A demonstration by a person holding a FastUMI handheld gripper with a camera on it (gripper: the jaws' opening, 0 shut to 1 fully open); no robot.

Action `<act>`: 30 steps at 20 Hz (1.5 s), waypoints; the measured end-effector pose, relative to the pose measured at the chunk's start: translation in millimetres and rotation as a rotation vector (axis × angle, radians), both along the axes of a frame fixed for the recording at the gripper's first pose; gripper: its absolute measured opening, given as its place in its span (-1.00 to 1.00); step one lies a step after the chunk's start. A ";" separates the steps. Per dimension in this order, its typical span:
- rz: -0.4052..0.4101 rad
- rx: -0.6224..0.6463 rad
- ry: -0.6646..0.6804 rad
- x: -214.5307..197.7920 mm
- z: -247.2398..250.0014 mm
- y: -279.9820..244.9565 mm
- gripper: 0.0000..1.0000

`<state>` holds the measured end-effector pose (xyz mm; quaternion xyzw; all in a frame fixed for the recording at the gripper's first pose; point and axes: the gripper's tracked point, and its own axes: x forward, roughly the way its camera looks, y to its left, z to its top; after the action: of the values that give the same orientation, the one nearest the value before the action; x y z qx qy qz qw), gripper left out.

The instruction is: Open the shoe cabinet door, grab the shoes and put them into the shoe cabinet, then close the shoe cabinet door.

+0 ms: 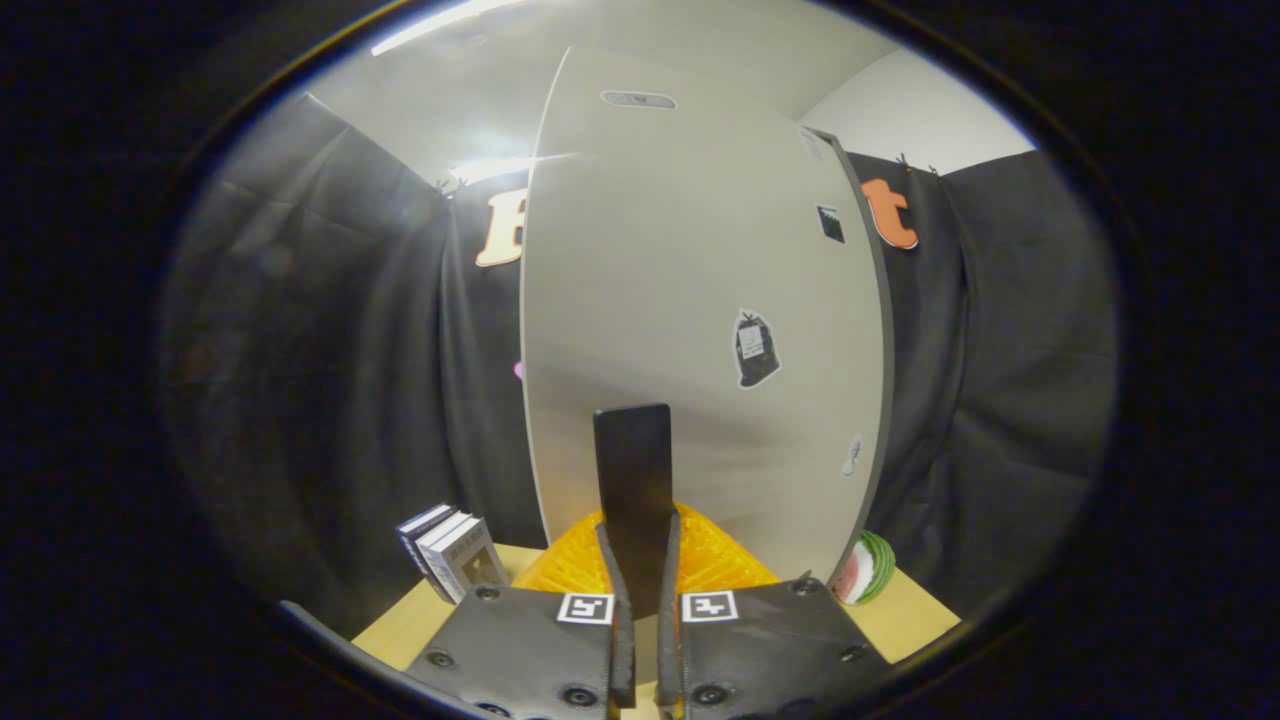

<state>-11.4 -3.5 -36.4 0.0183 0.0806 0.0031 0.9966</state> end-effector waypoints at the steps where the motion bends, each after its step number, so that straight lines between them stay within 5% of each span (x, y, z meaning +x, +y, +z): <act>1: -0.001 0.001 0.002 -1.8 -0.3 -1.8 -0.80; 14: -0.058 0.012 0.041 -31.0 4.4 -34.6 -0.88; 30: -0.294 -0.020 0.099 -66.0 -2.9 -104.8 -0.95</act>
<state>-77.4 -108.4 -39.3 0.0203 0.1260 -0.1444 0.9812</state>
